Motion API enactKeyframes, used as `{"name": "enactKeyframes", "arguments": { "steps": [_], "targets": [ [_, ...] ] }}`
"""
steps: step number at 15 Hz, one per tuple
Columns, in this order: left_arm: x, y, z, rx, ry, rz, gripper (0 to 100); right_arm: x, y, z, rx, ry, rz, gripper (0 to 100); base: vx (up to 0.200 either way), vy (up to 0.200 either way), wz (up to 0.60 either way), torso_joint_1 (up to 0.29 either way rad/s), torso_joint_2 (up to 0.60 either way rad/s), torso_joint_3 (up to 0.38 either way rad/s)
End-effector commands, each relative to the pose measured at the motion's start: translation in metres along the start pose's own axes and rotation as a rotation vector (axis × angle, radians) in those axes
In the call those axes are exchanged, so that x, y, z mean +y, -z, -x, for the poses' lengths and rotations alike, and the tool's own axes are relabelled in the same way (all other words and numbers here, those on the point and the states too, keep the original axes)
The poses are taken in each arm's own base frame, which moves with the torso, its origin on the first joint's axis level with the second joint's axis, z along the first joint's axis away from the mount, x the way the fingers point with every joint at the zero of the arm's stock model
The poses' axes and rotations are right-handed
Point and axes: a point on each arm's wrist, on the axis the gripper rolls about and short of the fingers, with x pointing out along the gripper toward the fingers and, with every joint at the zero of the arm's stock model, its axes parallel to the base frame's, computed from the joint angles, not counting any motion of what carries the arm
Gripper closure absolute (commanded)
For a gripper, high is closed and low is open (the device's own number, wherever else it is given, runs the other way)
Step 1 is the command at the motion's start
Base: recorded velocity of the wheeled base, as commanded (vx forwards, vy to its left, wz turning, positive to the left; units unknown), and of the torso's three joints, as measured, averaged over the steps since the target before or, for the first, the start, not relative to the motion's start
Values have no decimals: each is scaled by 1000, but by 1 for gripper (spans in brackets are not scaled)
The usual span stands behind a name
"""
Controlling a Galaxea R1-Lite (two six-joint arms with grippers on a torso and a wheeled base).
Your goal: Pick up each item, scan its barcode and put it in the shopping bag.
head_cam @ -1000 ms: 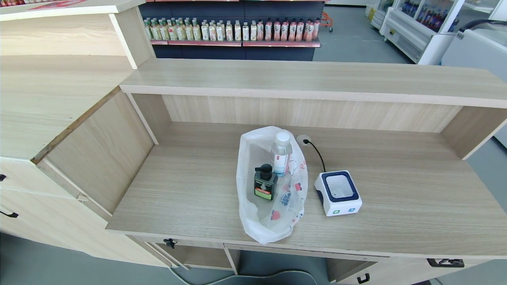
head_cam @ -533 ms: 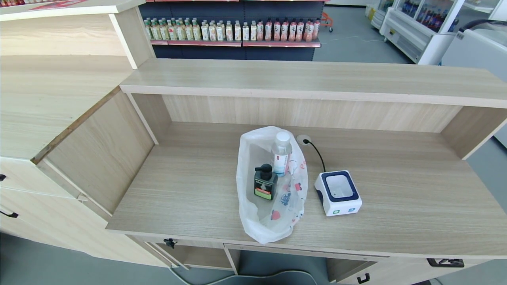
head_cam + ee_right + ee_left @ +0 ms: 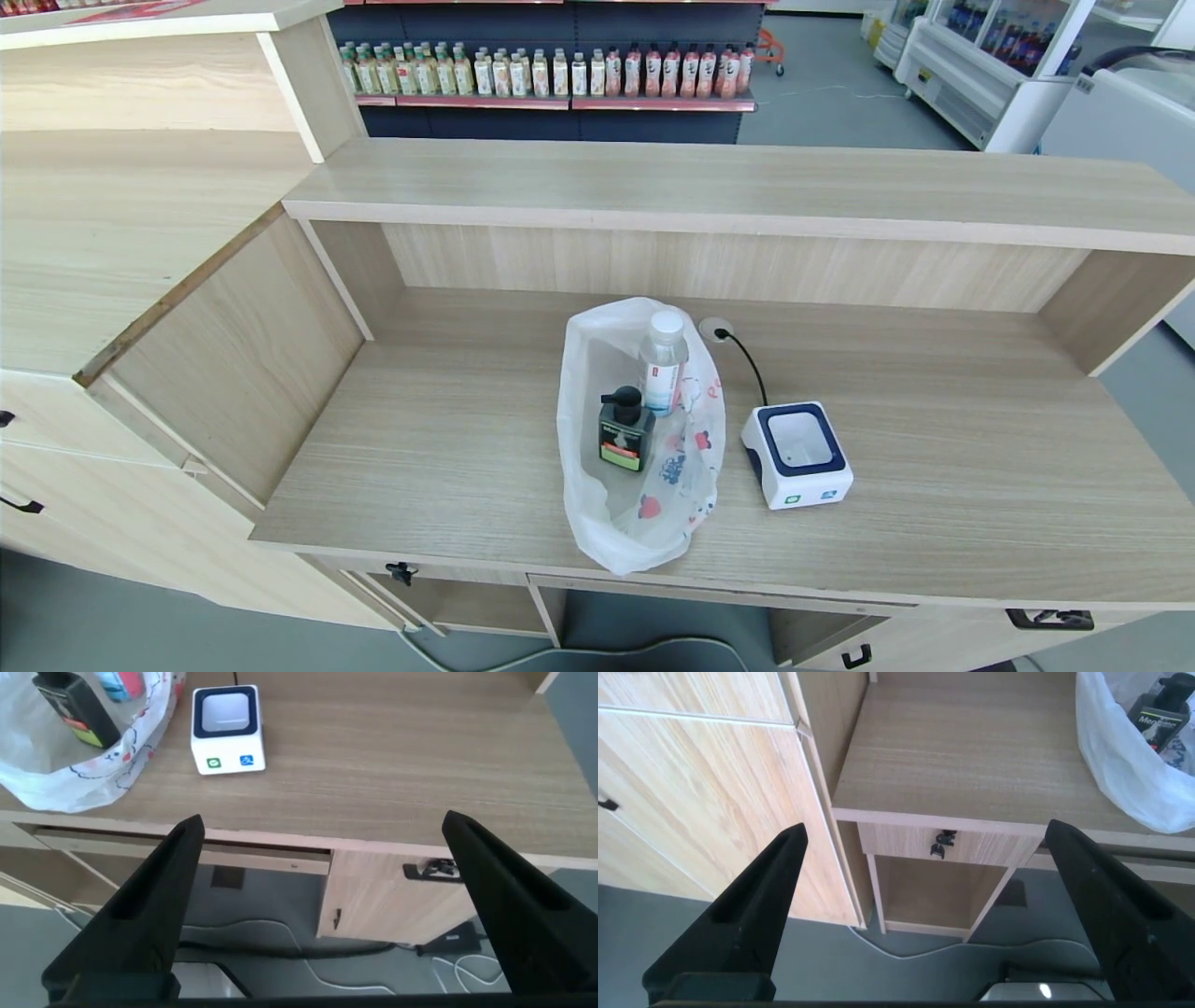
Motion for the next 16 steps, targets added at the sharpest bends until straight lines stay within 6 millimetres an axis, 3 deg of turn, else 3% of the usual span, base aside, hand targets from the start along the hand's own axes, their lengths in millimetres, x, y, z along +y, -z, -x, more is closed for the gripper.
{"name": "enactKeyframes", "arguments": {
  "steps": [1, 13, 16],
  "targets": [
    [0, 0, 0, 0, -1, -3, 0, 0, 0, 0, 5, -1, -1, 0, 0, 0, 0, 0, 0, 0],
    [0, 0, 0, 0, 1, -4, 0, 0, 0, 0, 5, -1, -1, 0, 0, -200, 0, 3, -1, 2],
    [0, 0, 0, 0, -1, 1, 0, 0, 0, 0, 5, -1, 2, 0, 0, 0, 0, 0, 0, 0]
  ]
}}
